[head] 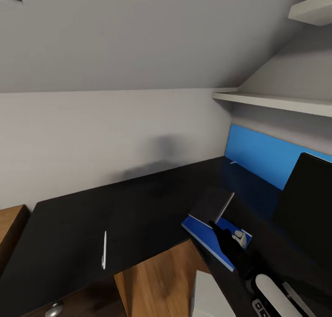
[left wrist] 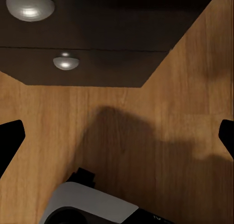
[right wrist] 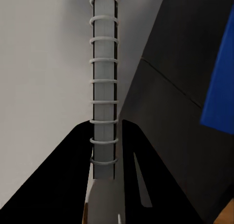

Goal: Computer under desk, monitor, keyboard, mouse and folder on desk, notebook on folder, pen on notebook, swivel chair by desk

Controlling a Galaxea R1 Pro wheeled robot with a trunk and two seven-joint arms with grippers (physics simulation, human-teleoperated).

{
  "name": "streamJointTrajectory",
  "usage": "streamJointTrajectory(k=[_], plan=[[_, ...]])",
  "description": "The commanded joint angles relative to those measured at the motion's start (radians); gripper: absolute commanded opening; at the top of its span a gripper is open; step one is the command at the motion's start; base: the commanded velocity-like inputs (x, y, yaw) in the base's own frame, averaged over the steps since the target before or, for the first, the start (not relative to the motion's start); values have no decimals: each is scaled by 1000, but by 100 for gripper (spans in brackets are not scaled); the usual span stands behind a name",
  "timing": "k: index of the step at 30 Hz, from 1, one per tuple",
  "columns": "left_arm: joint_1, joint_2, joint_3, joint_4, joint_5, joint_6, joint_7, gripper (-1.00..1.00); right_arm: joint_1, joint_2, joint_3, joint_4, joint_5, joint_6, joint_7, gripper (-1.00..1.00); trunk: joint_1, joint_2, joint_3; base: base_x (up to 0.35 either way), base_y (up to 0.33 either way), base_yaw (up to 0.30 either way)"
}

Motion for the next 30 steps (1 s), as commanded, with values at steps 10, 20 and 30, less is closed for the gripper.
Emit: streamJointTrajectory(k=[10, 20, 30], plan=[[-1, 1, -2, -36, 16, -10, 6, 100, -1, 1, -48, 3, -21, 11, -101, -100, 23, -43, -20, 0, 0, -2], [-1, -4, -1, -20, 15, -12, 8, 100, 2, 15, -46, -14, -5, 1, -132, -100, 50, -91, -41, 0, 0, 0], [-1, -11, -3, -38, 15, -16, 10, 100, 1, 31, -67, 10, -2, 18, -119, -100, 77, -140, -63, 0, 0, 0]])
